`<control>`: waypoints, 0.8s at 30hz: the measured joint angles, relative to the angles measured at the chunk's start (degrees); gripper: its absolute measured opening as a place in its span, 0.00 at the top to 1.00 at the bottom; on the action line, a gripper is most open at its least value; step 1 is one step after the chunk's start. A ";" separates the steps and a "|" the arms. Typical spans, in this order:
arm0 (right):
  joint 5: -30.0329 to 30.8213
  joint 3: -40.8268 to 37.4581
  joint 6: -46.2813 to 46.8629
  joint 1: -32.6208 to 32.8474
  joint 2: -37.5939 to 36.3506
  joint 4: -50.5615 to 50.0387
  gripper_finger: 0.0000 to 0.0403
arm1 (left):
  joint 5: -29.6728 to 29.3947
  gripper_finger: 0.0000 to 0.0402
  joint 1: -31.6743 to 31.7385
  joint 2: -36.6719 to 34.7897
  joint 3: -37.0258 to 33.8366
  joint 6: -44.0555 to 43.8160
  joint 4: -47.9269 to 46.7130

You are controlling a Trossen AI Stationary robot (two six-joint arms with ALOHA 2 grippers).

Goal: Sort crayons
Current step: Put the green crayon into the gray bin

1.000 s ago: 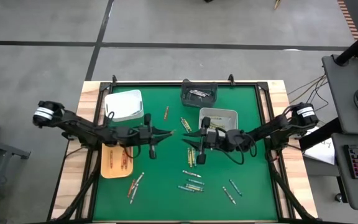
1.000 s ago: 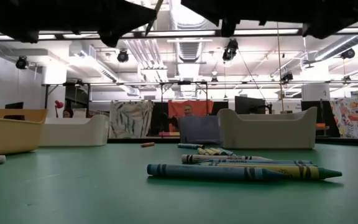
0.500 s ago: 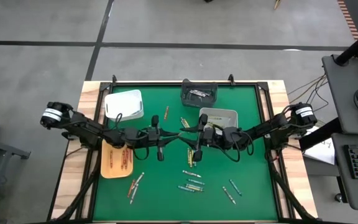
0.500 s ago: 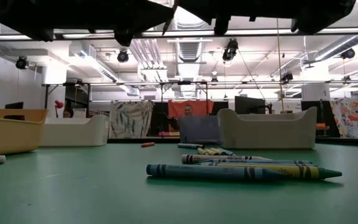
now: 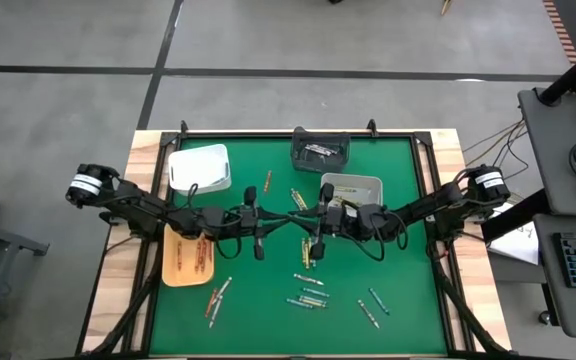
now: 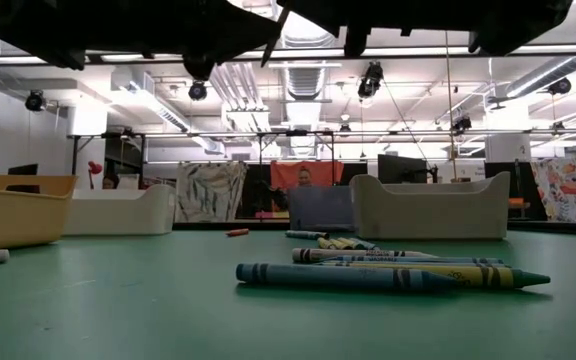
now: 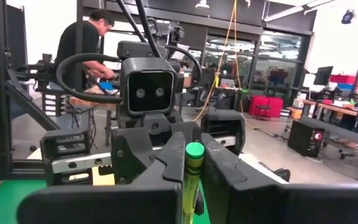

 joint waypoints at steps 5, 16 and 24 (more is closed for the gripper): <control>0.56 0.00 -0.04 -0.36 -0.65 -1.95 0.96 | -1.11 0.85 0.09 -0.02 0.22 -0.89 -1.52; 6.97 0.12 11.45 -6.91 -14.18 -43.86 0.96 | -1.26 0.61 1.86 -2.35 -0.02 -6.17 -7.31; 5.12 0.07 30.34 -13.04 -21.62 -89.59 0.96 | -1.33 0.58 5.68 -2.14 -0.04 -8.78 -10.39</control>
